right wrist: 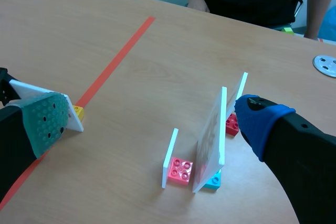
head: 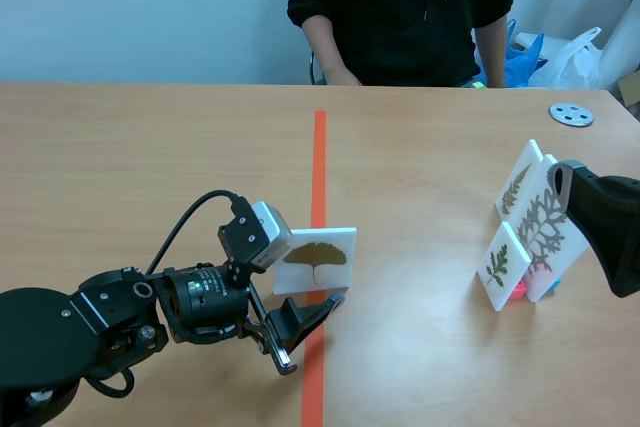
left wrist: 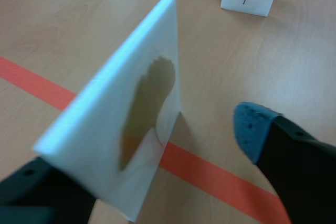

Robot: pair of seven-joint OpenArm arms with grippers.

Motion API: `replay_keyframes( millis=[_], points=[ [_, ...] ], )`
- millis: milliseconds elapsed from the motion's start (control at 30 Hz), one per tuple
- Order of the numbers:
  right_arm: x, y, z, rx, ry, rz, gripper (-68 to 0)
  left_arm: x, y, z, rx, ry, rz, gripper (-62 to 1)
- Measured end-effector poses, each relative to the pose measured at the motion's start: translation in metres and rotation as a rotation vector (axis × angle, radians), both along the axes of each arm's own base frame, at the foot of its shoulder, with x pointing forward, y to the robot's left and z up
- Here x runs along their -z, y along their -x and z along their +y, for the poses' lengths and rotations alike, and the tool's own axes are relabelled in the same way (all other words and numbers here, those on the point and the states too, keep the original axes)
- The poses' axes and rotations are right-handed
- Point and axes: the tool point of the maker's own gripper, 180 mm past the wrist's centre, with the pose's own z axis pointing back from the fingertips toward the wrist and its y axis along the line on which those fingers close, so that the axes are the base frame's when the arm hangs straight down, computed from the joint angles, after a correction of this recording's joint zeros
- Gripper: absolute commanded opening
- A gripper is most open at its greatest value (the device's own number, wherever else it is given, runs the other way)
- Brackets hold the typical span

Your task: Sort the leaf by its shape. The table is split by an orange tape line. A compound leaf with several leaflets goes to the left side, a simple leaf with one blade goes to the right side. Return to the home posture when a red brick is placed on the table.

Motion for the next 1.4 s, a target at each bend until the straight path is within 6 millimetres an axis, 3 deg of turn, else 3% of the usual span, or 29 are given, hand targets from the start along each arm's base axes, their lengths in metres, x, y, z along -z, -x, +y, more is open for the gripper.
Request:
replay_keyframes(
  millis=[100, 267, 500, 633, 767, 900, 1167, 1400],
  points=[
    [0.000, 0.000, 0.000, 0.000, 0.000, 0.000, 0.4, 0.000, -0.001, 0.000, -0.002, 0.001, -0.003, -46.0],
    [0.000, 0.000, 0.000, 0.000, 0.000, 0.000, 0.4, 0.000, -0.002, 0.004, -0.010, -0.006, -0.012, -55.2],
    [0.000, 0.000, 0.000, 0.000, 0.000, 0.000, 0.4, -0.007, -0.010, 0.020, -0.073, 0.048, 0.025, -55.6],
    [0.000, 0.000, 0.000, 0.000, 0.000, 0.000, 0.4, -0.035, -0.020, 0.036, -0.108, 0.158, 0.044, -55.6],
    [0.000, 0.000, 0.000, 0.000, -0.001, 0.000, 0.4, -0.077, -0.042, 0.064, -0.206, 0.251, -0.026, -55.6],
    [0.000, 0.000, 0.000, 0.000, -0.003, -0.001, 0.4, -0.098, -0.060, 0.100, -0.355, 0.278, -0.066, -55.6],
    [0.000, 0.000, 0.000, 0.000, -0.003, -0.001, 0.4, -0.086, -0.089, 0.188, -0.706, 0.155, -0.135, -55.3],
    [0.000, 0.000, 0.000, 0.000, -0.003, 0.000, 0.4, -0.051, -0.089, 0.239, -0.887, 0.098, -0.076, -55.3]
  ],
)
